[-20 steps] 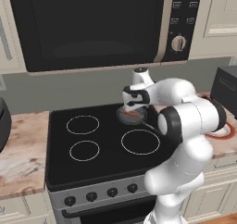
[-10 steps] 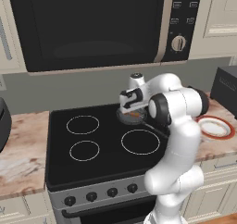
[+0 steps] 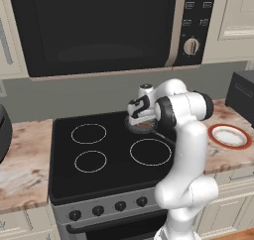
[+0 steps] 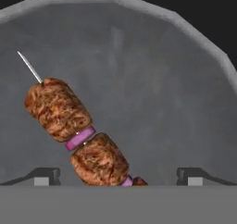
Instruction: Place the cold items (mango and tomato) from the fridge in one tupperware on the dining counter. Place the warm items (kebab skewer and hot dog) in the stove area in another tupperware.
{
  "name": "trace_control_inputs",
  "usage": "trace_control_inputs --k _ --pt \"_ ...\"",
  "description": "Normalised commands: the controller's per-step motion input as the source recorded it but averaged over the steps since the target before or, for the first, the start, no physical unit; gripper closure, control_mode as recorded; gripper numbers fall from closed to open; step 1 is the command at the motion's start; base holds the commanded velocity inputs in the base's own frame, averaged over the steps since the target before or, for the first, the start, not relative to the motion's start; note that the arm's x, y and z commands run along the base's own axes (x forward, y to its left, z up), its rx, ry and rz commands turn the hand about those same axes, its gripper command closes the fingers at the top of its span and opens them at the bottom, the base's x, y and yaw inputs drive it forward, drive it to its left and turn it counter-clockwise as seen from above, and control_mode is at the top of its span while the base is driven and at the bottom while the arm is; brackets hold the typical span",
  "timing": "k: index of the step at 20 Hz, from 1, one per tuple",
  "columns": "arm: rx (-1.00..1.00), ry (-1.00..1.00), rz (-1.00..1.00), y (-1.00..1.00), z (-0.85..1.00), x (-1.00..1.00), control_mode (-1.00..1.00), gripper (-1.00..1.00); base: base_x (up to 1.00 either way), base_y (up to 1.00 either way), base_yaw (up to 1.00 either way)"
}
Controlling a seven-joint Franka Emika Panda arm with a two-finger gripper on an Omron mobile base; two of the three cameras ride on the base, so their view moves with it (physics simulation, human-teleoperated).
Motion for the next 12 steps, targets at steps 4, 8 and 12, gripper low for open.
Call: trace_control_inputs --k 4,8,12 --pt "0.0 0.04 0.0 0.0 -0.18 0.04 -1.0 -1.0 0.0 0.0 0.0" --pt "0.0 0.02 0.0 0.0 -0.06 0.01 -1.0 1.0 0.0 0.0 0.0" --pt "0.0 0.0 0.0 0.0 -0.01 0.0 -1.0 1.0 0.0 0.0 0.0"
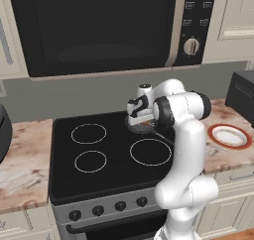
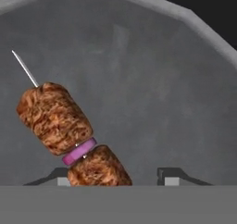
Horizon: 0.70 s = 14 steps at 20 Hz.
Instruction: Place the cold items (mango and tomato) from the fridge in one tupperware on the dining counter. Place the warm items (kebab skewer and hot dog) in the stove area in another tupperware.
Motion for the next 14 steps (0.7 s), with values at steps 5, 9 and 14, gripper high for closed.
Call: trace_control_inputs --k 5,9,14 --pt "0.0 -0.03 -0.01 0.0 0.03 -0.11 -1.0 1.0 0.0 0.0 0.0" --pt "-0.05 -0.3 0.0 0.0 0.14 -0.46 -1.0 1.0 0.0 0.0 0.0" --pt "-0.03 -0.59 0.04 0.0 0.19 -0.57 -1.0 1.0 0.0 0.0 0.0"
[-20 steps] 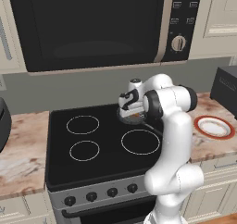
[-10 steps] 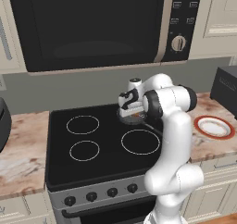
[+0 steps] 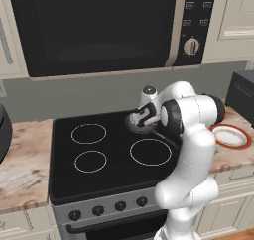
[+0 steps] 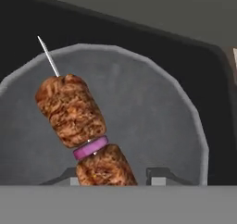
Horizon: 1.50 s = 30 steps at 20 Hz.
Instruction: Place the cold items (mango and tomato) from the fridge in one tupperware on the dining counter. Place the warm items (kebab skewer and hot dog) in the stove area in another tupperware.
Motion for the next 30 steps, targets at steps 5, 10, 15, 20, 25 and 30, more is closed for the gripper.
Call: trace_control_inputs --k 5,10,15,20,25,30 --pt "0.0 -0.57 0.06 0.0 0.99 -0.97 -1.0 1.0 0.0 0.0 0.0" --pt "0.0 -0.3 0.02 0.11 1.0 -1.0 -1.0 1.0 0.0 0.0 0.0" --pt "0.0 0.01 0.02 0.11 1.0 -1.0 -1.0 1.0 0.0 0.0 0.0" --pt "0.0 0.61 0.09 0.0 0.98 -0.29 -1.0 1.0 0.0 0.0 0.0" --pt "0.0 0.53 0.01 0.02 0.7 -0.7 -1.0 1.0 0.0 0.0 0.0" --pt "0.0 0.25 -0.02 0.11 0.13 -1.0 -1.0 1.0 0.0 0.0 0.0"
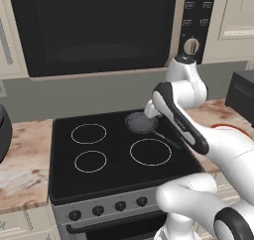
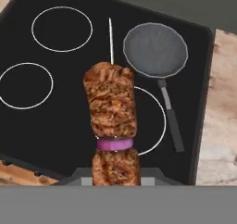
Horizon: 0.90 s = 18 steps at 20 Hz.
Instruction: Place the cold items (mango and tomato) from the fridge in one tupperware on the dining counter. Place the warm items (kebab skewer and hot dog) in the stove area in another tupperware.
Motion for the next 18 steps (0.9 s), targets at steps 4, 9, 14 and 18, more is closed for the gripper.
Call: trace_control_inputs --k 4,9,14,18 --pt "-0.01 0.02 -0.21 0.0 0.01 -1.0 -1.0 1.0 0.0 0.0 0.0" --pt "0.01 0.01 -0.37 -0.43 -0.41 -0.84 -1.0 1.0 0.0 0.0 0.0" --pt "0.02 0.04 -0.31 -0.72 -0.72 -0.67 -1.0 1.0 0.0 0.0 0.0" --pt "0.03 0.04 -0.05 -0.23 -0.21 -0.03 -1.0 1.0 0.0 0.0 0.0"
